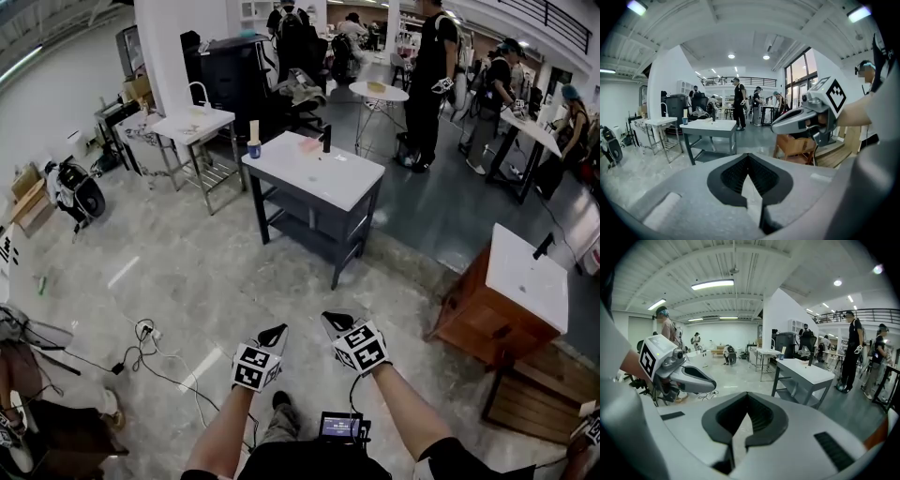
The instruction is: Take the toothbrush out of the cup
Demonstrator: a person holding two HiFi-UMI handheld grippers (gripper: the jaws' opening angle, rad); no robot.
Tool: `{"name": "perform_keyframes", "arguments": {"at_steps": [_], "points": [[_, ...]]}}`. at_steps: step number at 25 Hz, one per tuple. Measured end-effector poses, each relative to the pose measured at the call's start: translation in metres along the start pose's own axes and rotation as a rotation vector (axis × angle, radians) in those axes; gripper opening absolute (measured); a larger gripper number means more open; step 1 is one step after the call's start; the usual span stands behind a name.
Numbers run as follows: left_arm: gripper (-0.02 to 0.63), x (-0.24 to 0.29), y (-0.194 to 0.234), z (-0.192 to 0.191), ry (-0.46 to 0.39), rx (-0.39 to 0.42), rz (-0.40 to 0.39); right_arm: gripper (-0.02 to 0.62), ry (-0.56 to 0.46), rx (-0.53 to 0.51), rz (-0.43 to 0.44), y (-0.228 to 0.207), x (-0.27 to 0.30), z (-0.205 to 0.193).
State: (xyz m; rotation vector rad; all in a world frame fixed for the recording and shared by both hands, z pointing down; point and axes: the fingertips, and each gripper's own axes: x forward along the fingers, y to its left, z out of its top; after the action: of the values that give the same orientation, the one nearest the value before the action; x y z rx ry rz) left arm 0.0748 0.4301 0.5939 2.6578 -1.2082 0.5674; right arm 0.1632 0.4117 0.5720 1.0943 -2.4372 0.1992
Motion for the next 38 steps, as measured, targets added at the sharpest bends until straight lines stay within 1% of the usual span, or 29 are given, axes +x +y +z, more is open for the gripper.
{"name": "perform_keyframes", "arguments": {"at_steps": [3, 9, 14, 17, 21, 27, 33, 35, 38], "points": [[0.009, 0.017, 0.031, 0.005, -0.004, -0.003, -0.011, 0.009, 0.014, -0.011, -0.008, -0.011, 0.030, 0.013], [0.009, 0.050, 0.114, 0.024, 0.000, 0.024, -0.027, 0.009, 0.005, 0.000, -0.035, -0.041, 0.101, 0.060], [0.009, 0.065, 0.179, 0.031, 0.009, 0.023, -0.025, 0.009, 0.020, -0.002, -0.042, -0.051, 0.152, 0.086], [0.009, 0.073, 0.206, 0.030, 0.016, 0.016, -0.031, 0.009, 0.025, 0.008, -0.037, -0.055, 0.180, 0.097], [0.009, 0.083, 0.230, 0.029, 0.019, 0.004, -0.040, 0.009, 0.034, 0.018, -0.026, -0.058, 0.209, 0.108], [0.009, 0.107, 0.270, 0.026, 0.033, -0.018, -0.030, 0.009, 0.048, 0.012, -0.008, -0.076, 0.252, 0.122], [0.009, 0.153, 0.319, 0.030, 0.048, -0.034, 0.000, 0.009, 0.035, 0.007, 0.015, -0.117, 0.309, 0.138], [0.009, 0.173, 0.337, 0.039, 0.055, -0.031, 0.008, 0.009, 0.030, 0.010, 0.021, -0.138, 0.329, 0.148], [0.009, 0.206, 0.367, 0.063, 0.057, -0.030, 0.022, 0.009, 0.023, 0.010, 0.038, -0.171, 0.358, 0.168]]}}
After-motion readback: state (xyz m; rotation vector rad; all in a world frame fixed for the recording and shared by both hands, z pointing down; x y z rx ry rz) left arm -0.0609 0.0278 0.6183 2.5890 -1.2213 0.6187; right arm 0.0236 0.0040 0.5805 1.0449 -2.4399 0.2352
